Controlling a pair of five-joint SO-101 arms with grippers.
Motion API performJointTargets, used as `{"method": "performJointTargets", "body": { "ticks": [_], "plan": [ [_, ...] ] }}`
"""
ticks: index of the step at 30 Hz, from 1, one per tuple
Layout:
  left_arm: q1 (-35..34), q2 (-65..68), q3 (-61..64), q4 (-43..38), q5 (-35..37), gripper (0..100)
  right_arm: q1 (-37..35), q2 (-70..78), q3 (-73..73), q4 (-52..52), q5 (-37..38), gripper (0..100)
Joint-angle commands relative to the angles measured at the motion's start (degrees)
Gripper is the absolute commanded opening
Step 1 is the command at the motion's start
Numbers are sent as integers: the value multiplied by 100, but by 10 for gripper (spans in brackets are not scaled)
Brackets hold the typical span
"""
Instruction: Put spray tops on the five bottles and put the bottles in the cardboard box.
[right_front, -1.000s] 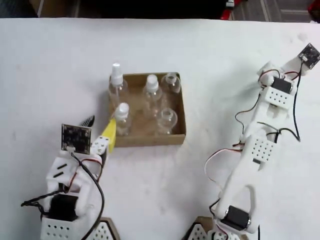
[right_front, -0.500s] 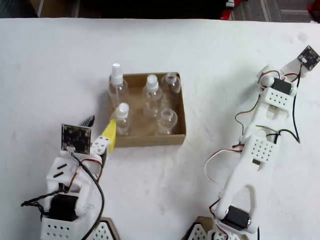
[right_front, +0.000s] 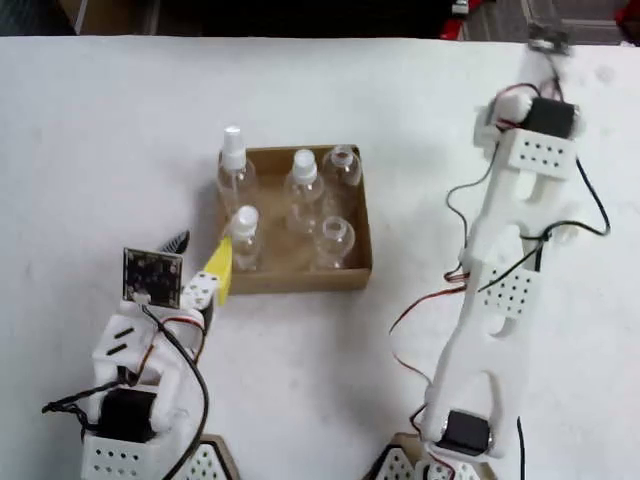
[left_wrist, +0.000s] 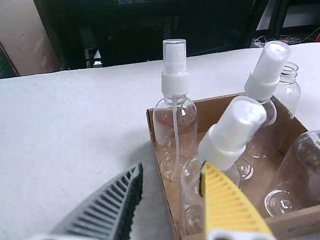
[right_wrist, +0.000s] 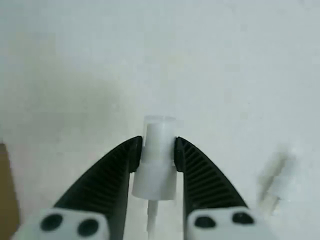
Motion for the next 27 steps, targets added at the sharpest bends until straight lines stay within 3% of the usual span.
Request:
{"method": "performJointTargets", "body": {
  "ticks": [1,14,27],
  "plan": [
    [84,-40,-299,-26,-62,177,4,-347,-176,207,1011,15],
    [84,-40,-308,-26,-62,177,-189,-470,325,286,1046,15],
    [84,-40,-308,-26,-62,177,-980,-5464,6435,-259,1029,15]
  ]
}}
